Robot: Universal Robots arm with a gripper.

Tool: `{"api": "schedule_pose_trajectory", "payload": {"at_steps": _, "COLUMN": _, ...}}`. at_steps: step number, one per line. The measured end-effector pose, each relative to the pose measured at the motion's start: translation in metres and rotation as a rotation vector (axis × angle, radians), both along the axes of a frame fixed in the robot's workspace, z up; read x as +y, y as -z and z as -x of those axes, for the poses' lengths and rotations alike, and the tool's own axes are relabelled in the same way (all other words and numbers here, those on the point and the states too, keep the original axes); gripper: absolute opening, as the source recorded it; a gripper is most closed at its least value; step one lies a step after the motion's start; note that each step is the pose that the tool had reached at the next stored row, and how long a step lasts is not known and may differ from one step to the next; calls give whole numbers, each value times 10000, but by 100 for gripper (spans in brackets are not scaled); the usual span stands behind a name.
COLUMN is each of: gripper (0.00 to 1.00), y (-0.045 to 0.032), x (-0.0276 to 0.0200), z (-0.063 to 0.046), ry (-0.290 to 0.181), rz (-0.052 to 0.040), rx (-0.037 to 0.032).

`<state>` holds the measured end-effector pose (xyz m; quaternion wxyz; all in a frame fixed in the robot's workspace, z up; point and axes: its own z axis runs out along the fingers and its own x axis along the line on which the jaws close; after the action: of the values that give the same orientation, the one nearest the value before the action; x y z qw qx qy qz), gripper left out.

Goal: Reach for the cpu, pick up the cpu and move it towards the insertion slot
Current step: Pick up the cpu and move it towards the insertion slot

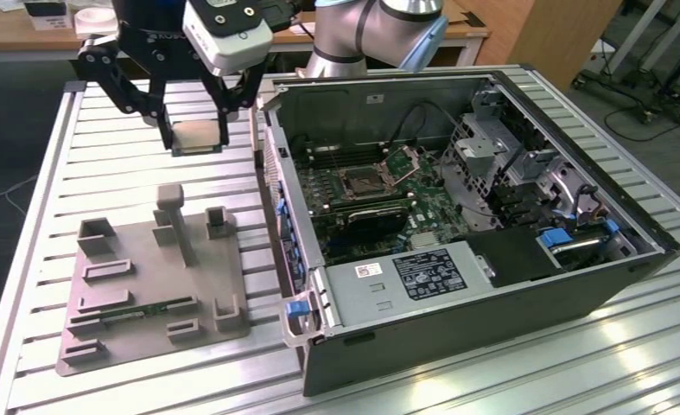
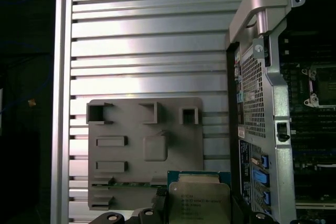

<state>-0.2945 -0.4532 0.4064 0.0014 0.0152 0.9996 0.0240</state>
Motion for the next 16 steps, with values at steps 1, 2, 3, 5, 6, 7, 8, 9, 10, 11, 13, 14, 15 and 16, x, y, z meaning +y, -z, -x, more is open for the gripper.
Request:
{"api": "schedule_pose_trajectory", "payload": {"at_steps": 1, "gripper": 55, "y": 0, "x": 0, "z": -2, "ry": 0, "rz": 1, "rx": 1}}
{"api": "schedule_pose_trajectory", "payload": {"at_steps": 2, "gripper": 55, "y": 0, "x": 0, "z": -5, "ry": 0, "rz": 1, "rx": 1}}
{"api": "schedule_pose_trajectory", "payload": {"at_steps": 3, "gripper": 55, "y": -1, "x": 0, "z": -8, "ry": 0, "rz": 1, "rx": 1}}
{"api": "schedule_pose_trajectory", "payload": {"at_steps": 5, "gripper": 55, "y": -1, "x": 0, "z": -12, "ry": 0, "rz": 1, "rx": 1}}
{"api": "schedule_pose_trajectory", "payload": {"at_steps": 6, "gripper": 55, "y": 0, "x": 0, "z": -15, "ry": 1, "rz": 1, "rx": 1}}
{"api": "schedule_pose_trajectory", "payload": {"at_steps": 7, "gripper": 55, "y": 0, "x": 0, "z": -18, "ry": 0, "rz": 1, "rx": 1}}
{"api": "schedule_pose_trajectory", "payload": {"at_steps": 8, "gripper": 55, "y": -1, "x": 0, "z": -20, "ry": 1, "rz": 1, "rx": 1}}
{"api": "schedule_pose_trajectory", "payload": {"at_steps": 9, "gripper": 55, "y": -1, "x": 0, "z": -23, "ry": 0, "rz": 1, "rx": 1}}
{"api": "schedule_pose_trajectory", "payload": {"at_steps": 10, "gripper": 55, "y": -1, "x": 0, "z": -25, "ry": 0, "rz": 1, "rx": 2}}
{"api": "schedule_pose_trajectory", "payload": {"at_steps": 11, "gripper": 55, "y": -1, "x": 0, "z": -28, "ry": 0, "rz": 1, "rx": 1}}
{"api": "schedule_pose_trajectory", "payload": {"at_steps": 13, "gripper": 55, "y": 0, "x": 0, "z": -33, "ry": 0, "rz": 0, "rx": 0}}
{"api": "schedule_pose_trajectory", "payload": {"at_steps": 14, "gripper": 55, "y": -1, "x": 0, "z": -35, "ry": 0, "rz": 1, "rx": 1}}
{"api": "schedule_pose_trajectory", "payload": {"at_steps": 15, "gripper": 55, "y": -1, "x": 0, "z": -38, "ry": 0, "rz": 1, "rx": 1}}
{"api": "schedule_pose_trajectory", "payload": {"at_steps": 16, "gripper": 55, "y": -1, "x": 0, "z": -41, "ry": 0, "rz": 1, "rx": 1}}
